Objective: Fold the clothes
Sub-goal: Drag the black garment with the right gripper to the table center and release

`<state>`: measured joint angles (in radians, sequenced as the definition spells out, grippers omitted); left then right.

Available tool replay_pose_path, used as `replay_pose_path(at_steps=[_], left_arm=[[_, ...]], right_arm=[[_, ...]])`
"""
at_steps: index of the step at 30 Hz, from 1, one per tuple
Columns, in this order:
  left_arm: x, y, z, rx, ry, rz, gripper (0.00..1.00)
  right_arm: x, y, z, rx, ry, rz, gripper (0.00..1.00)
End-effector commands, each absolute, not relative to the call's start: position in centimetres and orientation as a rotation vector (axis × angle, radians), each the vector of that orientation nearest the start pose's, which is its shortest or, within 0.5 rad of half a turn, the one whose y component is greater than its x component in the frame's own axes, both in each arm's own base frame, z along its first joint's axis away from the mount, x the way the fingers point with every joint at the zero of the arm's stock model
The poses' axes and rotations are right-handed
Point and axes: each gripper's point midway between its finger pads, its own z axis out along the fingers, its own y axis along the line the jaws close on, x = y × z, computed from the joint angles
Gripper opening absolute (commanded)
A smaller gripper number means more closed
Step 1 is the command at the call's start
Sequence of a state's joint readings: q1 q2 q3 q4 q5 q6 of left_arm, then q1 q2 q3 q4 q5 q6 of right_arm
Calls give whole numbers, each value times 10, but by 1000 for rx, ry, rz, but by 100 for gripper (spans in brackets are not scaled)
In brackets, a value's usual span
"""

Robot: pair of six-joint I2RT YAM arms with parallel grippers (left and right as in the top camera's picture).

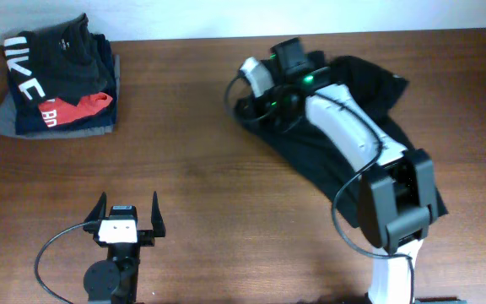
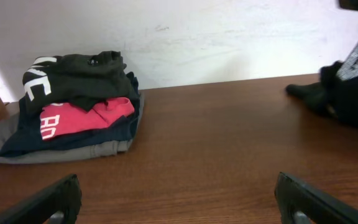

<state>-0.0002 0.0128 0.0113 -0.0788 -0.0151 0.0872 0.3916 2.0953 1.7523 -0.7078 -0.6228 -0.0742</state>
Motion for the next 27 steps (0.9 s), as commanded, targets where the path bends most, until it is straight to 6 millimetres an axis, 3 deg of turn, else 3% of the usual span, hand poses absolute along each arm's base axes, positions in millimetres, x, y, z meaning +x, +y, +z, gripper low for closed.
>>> replay_pose_path(at_steps=[1,7,13,14,15,16,18,19,20,23,27], left_arm=[[246,2,156,79,1650,85,99],[246,2,156,79,1650,85,99],[246,2,156,79,1650,85,99],[246,2,156,79,1650,85,99],[246,2,156,79,1650,85,99],[246,2,156,79,1650,85,99],[246,2,156,79,1650,85,99],[246,2,156,79,1650,85,99],[246,2,156,79,1650,85,99],[246,2,156,79,1650,85,99],[246,2,156,79,1650,85,99]], right_arm=[[407,327,147,-915,2411,959,4],[356,386,143,-1066,2395,1018,4],[318,418,141,-1183,2374,1020,4],[318,419,139,-1177,2383,994,13],[320,419,137,-1163,2395,962,37],[323,417,135,-1150,2403,923,46],[334,409,130,-1118,2419,834,52],[340,404,129,-1100,2426,795,65],[348,397,128,-1075,2437,750,99],[374,364,138,-977,2482,623,99],[403,314,170,-833,2535,558,99]])
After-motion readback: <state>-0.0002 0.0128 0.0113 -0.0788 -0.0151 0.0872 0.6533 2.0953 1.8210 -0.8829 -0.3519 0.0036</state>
